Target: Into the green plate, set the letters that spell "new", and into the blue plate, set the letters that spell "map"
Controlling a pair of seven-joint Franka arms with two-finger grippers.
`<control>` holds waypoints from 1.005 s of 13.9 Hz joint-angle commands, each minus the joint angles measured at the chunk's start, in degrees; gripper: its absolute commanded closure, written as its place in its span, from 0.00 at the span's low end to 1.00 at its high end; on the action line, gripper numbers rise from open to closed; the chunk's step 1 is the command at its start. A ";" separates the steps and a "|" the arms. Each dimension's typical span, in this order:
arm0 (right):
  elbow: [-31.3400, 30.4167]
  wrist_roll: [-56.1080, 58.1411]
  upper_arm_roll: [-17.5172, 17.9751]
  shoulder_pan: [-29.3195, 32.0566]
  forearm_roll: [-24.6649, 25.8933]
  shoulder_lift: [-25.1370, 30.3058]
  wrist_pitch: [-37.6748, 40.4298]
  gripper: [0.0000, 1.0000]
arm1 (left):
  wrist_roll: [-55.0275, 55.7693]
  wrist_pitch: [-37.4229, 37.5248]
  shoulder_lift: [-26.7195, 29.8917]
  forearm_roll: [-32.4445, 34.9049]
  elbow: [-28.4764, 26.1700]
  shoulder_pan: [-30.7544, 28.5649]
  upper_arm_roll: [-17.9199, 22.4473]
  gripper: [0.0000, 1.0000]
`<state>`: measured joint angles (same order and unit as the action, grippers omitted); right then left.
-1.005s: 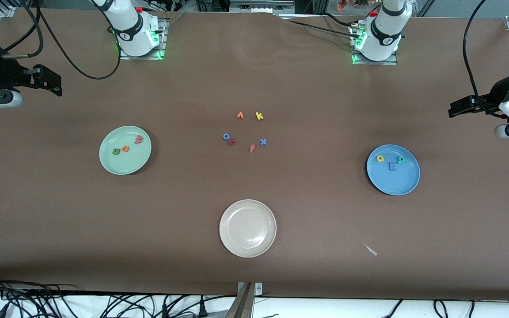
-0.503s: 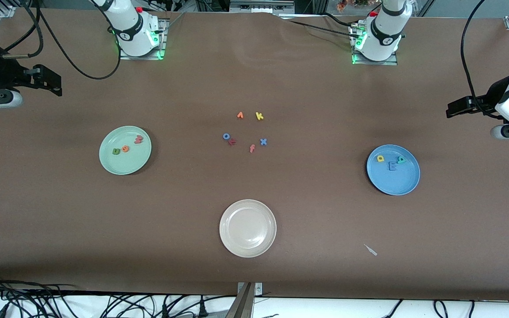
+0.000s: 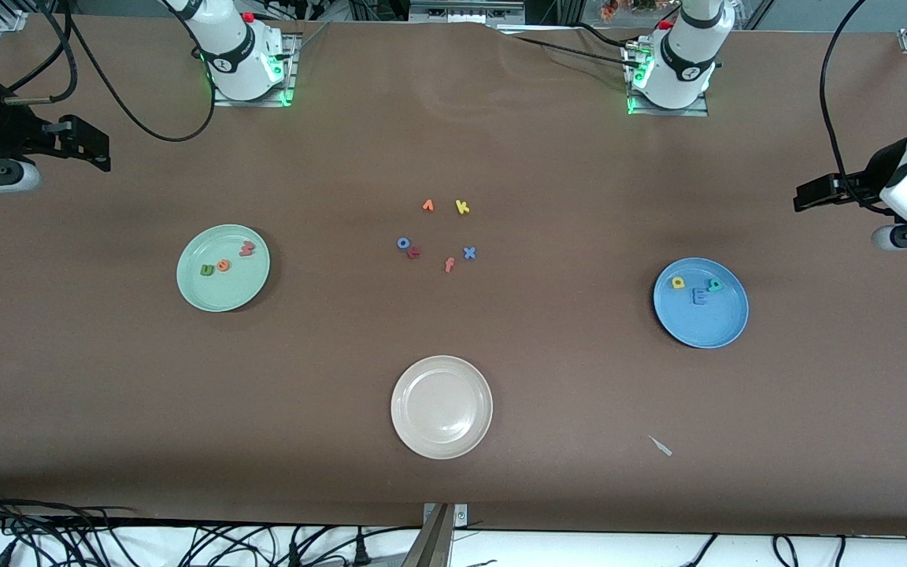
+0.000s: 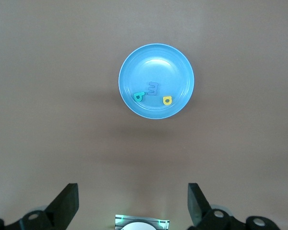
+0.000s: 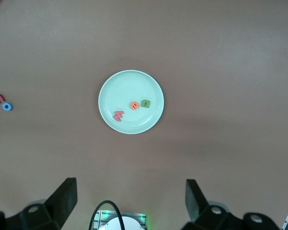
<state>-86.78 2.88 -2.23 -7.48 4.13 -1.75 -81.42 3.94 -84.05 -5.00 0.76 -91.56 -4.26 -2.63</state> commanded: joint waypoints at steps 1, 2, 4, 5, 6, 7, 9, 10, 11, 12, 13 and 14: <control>1.35 -0.42 0.30 0.27 -0.97 -0.36 1.18 0.00 | -1.13 0.02 -0.19 -1.64 0.68 0.21 0.43 0.00; 1.35 -0.42 0.30 0.27 -0.97 -0.36 1.18 0.00 | -1.04 0.02 -0.19 -1.64 0.68 0.13 0.43 0.00; 1.35 -0.42 0.30 0.27 -0.97 -0.36 1.27 0.00 | -1.04 0.02 -0.19 -1.64 0.68 0.13 0.43 0.00; 1.35 -0.50 0.30 0.27 -1.05 -0.36 1.27 0.00 | -1.04 0.02 -0.19 -1.64 0.77 0.21 0.43 0.00; 1.35 -0.50 0.30 0.27 -1.05 -0.36 1.27 0.00 | -1.04 0.02 -0.19 -1.64 0.77 0.21 0.43 0.00; 1.35 -0.50 0.30 0.27 -1.40 -0.36 1.27 0.00 | -1.04 0.02 -0.19 -1.64 0.77 0.13 0.43 0.00; 1.35 -0.59 0.12 0.45 -4.55 -0.36 1.27 0.00 | -1.04 0.02 -0.19 -1.64 0.77 0.13 0.43 0.00; 1.35 -0.59 -0.22 0.45 -5.18 -0.36 1.27 0.00 | -1.13 0.02 -0.19 -1.64 0.77 0.13 0.43 0.00; 1.35 -0.59 -0.40 0.45 -5.27 -0.36 1.27 0.00 | -1.13 0.02 -0.19 -1.64 0.77 0.13 0.43 0.00; 1.35 -0.59 -0.40 0.45 -5.36 -0.36 1.27 0.00 | -1.13 0.02 -0.19 -1.64 0.77 0.13 0.43 0.00; 1.35 -0.59 -0.40 0.45 -5.27 -0.36 1.27 0.00 | -1.04 0.02 -0.19 -1.64 0.77 0.13 0.43 0.00; 1.35 -0.59 -0.40 0.45 -5.27 -0.36 1.27 0.00 | -1.13 0.02 -0.19 -1.64 0.77 0.13 0.43 0.00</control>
<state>-86.78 2.65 -2.62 -7.41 -0.06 -1.75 -81.42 3.94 -84.09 -5.00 0.76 -91.56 -4.26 -2.63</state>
